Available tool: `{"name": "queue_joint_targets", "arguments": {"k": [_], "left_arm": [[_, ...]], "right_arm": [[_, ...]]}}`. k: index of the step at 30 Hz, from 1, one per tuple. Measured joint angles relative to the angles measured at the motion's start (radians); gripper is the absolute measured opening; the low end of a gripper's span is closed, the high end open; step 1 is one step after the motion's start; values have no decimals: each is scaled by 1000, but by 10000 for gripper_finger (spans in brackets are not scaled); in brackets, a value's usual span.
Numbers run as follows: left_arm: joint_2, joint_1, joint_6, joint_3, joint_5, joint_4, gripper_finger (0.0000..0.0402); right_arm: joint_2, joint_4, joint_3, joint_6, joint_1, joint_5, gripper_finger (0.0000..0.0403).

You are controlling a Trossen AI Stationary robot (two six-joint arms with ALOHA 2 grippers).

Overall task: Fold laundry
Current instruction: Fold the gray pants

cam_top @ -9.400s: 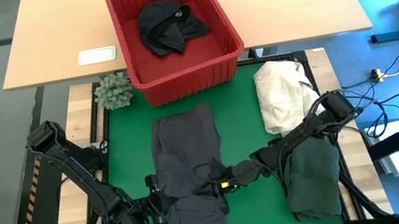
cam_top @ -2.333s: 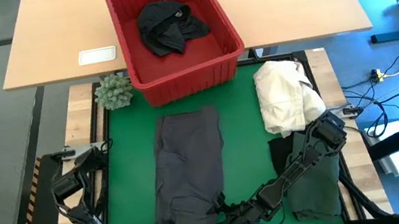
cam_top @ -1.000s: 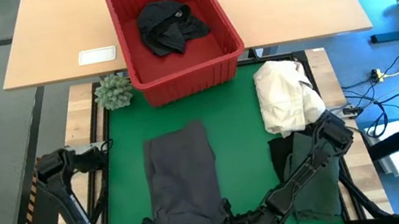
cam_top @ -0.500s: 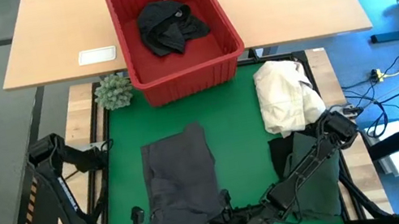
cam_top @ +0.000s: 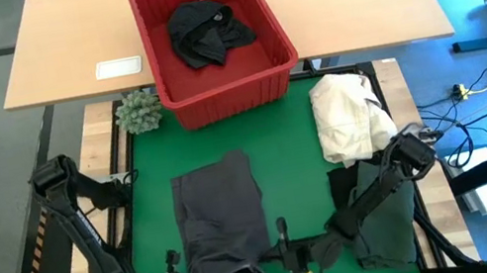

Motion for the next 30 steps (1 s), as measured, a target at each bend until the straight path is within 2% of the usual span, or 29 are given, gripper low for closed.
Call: {"name": "queue_joint_targets", "arguments": {"k": [5, 8, 15, 21, 30], "left_arm": [[-122, -1, -27, -16, -156, -53, 24], [-208, 6, -26, -51, -208, -62, 24], [-394, 85, -150, -217, -214, -71, 24], [-556, 168, -178, -371, -198, -72, 24], [-723, 291, -239, -546, -205, -85, 24]], "right_arm": [[-58, 68, -63, -4, -50, 9, 0], [-83, 84, -85, -5, -88, 13, 0], [-90, 159, -126, 0, -176, -10, 0], [-90, 195, -165, 33, -232, -3, 0], [-90, 178, -179, 53, -339, 102, 0]]}}
